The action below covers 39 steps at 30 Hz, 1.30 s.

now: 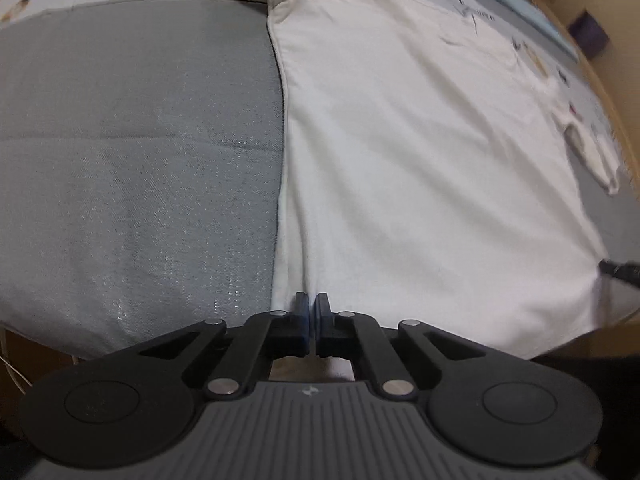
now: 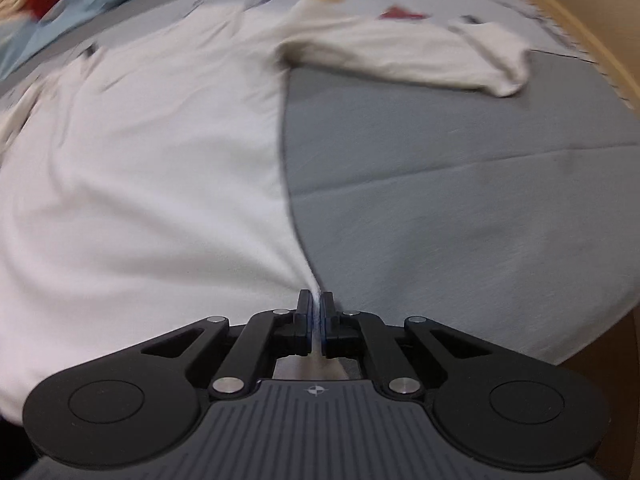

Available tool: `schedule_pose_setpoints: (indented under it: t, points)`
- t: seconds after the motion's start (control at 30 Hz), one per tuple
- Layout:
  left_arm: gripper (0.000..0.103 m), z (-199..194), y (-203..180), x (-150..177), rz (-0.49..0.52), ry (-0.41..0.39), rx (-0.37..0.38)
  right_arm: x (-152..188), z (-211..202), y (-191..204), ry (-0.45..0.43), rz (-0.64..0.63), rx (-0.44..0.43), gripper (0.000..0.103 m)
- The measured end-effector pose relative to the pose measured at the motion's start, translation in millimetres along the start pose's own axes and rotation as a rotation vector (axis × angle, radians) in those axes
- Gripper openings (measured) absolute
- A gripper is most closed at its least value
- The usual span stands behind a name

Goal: Fold small clothes

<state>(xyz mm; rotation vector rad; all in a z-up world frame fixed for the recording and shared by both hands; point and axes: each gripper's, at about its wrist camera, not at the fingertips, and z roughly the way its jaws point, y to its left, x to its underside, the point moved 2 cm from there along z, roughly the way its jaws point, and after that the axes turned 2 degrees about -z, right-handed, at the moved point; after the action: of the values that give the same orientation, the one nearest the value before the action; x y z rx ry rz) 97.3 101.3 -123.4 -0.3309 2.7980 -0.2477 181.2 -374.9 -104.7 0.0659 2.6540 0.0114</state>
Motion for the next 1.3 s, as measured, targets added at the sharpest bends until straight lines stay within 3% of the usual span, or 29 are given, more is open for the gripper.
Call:
schedule_pose_setpoints:
  t: [0.07, 0.23, 0.3, 0.4, 0.47, 0.57, 0.63, 0.7, 0.77, 0.87, 0.93, 1.0, 1.1, 1.2, 1.3]
  points:
    - [0.002, -0.7, 4.9, 2.6, -0.012, 0.005, -0.025, 1.8, 3.5, -2.7, 0.018, 0.010, -0.018, 0.003]
    - [0.002, -5.2, 8.5, 3.4, -0.010, 0.009, -0.129, 15.1, 6.6, 22.7, 0.060, -0.107, -0.086, 0.004]
    - [0.002, -8.2, 5.7, 4.0, -0.004, -0.003, -0.121, 18.2, 8.7, 28.8, 0.085, -0.125, -0.119, 0.004]
    - [0.004, -12.4, 2.4, 3.0, -0.006, -0.016, -0.088, 15.4, 9.7, 27.6, 0.076, -0.140, -0.057, 0.004]
    - [0.004, -20.4, -3.6, 0.3, 0.011, -0.096, -0.091, 11.2, 5.1, 23.7, 0.053, -0.112, -0.040, 0.004]
    - [0.004, -27.5, -11.9, -2.5, 0.024, -0.142, -0.035, 6.0, -5.5, 20.3, -0.011, -0.089, -0.037, 0.004]
    - [0.007, -17.4, -17.5, -1.5, 0.051, -0.099, -0.032, 6.5, -5.9, 23.2, -0.011, -0.095, -0.074, 0.004]
    - [0.007, 3.2, -23.2, 8.3, 0.090, 0.005, -0.074, 12.8, 2.7, 29.5, 0.049, -0.152, -0.059, 0.004]
    - [0.007, 6.0, -31.1, 10.1, 0.129, -0.001, -0.102, 18.1, 5.5, 34.1, 0.061, -0.201, -0.024, 0.004]
    - [0.019, -5.5, -40.0, 5.7, 0.141, -0.077, -0.083, 12.6, -7.7, 35.0, 0.002, -0.181, -0.038, 0.008]
    - [0.030, -3.9, -42.1, 5.0, 0.133, -0.072, -0.070, 11.7, -12.3, 34.2, -0.014, -0.178, -0.042, 0.011]
    - [0.033, 8.4, -44.5, 8.1, 0.147, -0.009, -0.108, 17.5, -5.9, 36.8, 0.030, -0.212, -0.010, 0.014]
    - [0.035, 1.7, -50.5, 12.0, 0.178, -0.035, -0.112, 22.6, -2.4, 42.7, 0.043, -0.256, 0.033, 0.014]
    - [0.049, -14.6, -52.8, 6.2, 0.149, -0.117, -0.049, 18.2, -17.3, 42.6, -0.024, -0.230, 0.022, 0.014]
    - [0.061, -27.4, -55.0, 0.6, 0.125, -0.183, -0.025, 5.6, -45.1, 43.1, -0.166, -0.196, 0.018, 0.014]
